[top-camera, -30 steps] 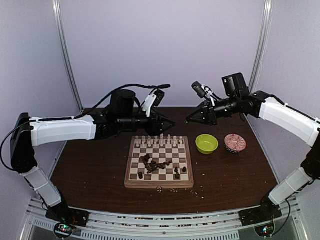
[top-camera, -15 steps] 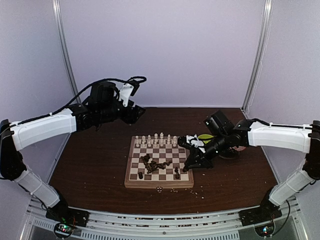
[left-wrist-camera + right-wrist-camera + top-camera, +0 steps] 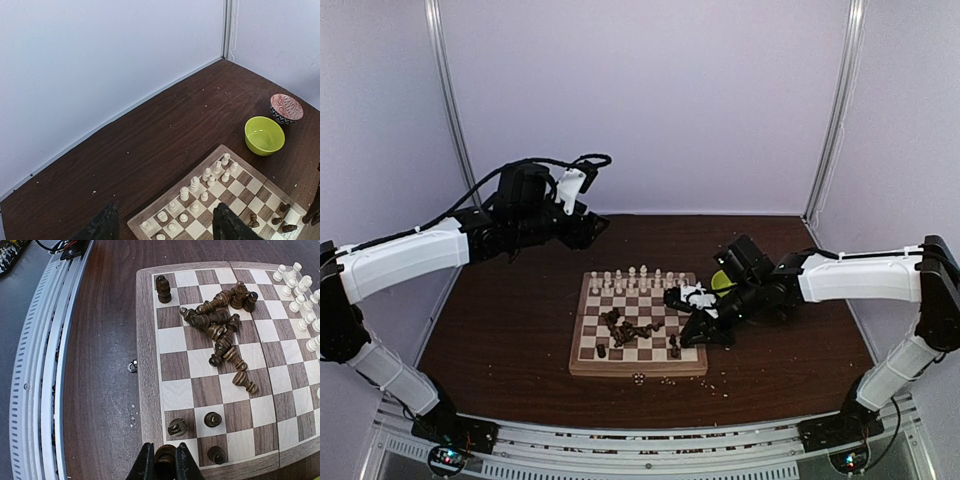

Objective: Set up the chess pieces on the board
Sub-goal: Place the rook at a8.

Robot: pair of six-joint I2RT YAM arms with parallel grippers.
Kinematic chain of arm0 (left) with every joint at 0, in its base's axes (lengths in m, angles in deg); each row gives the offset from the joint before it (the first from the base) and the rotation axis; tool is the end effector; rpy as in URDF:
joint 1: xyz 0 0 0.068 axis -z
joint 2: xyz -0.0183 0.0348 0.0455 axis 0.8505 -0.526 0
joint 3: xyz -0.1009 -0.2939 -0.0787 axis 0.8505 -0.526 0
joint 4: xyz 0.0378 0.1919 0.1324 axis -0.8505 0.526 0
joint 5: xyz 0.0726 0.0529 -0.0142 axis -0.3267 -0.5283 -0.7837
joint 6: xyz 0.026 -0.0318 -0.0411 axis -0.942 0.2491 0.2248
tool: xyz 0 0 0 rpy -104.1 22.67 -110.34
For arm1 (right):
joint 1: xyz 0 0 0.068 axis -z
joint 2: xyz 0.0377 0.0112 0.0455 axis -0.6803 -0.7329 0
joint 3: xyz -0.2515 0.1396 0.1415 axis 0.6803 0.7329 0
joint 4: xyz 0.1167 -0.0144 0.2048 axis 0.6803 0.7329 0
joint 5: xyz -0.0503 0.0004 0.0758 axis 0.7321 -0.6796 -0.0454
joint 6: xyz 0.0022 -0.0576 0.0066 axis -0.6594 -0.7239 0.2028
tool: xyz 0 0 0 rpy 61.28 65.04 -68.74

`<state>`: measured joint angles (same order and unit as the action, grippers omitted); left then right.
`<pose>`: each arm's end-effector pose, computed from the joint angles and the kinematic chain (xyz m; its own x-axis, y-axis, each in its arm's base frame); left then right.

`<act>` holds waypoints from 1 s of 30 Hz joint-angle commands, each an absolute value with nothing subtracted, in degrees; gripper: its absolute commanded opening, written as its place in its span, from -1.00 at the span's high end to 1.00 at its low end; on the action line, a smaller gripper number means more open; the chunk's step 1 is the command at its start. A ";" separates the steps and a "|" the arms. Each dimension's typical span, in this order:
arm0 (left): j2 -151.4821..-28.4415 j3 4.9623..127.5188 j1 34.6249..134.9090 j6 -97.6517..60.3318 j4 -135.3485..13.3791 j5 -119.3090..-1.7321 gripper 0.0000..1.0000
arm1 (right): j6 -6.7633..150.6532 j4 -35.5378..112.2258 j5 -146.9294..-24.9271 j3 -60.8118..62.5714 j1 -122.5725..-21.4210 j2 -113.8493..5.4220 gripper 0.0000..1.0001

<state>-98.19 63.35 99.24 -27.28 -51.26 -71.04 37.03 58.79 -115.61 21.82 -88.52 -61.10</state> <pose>0.2414 -0.2076 0.3855 -0.3146 0.2049 -0.9268 0.6122 0.7900 -0.0332 0.1822 0.2225 0.2701 -0.1164 -0.6551 -0.7465 -0.9872 -0.0065 0.1596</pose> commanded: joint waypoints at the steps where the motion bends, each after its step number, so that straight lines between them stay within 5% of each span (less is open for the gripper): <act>1: -96.64 63.72 99.44 -27.55 -52.47 -69.52 -0.32 | 36.18 56.96 -113.86 23.22 -88.77 -62.63 0.80; 30: -96.73 64.29 99.44 -26.91 -51.50 -66.74 -0.31 | 35.56 57.18 -112.05 22.58 -88.58 -68.14 0.78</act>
<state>-98.06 63.35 99.24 -27.21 -50.61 -67.85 35.31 58.17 -113.53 22.89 -88.52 -67.63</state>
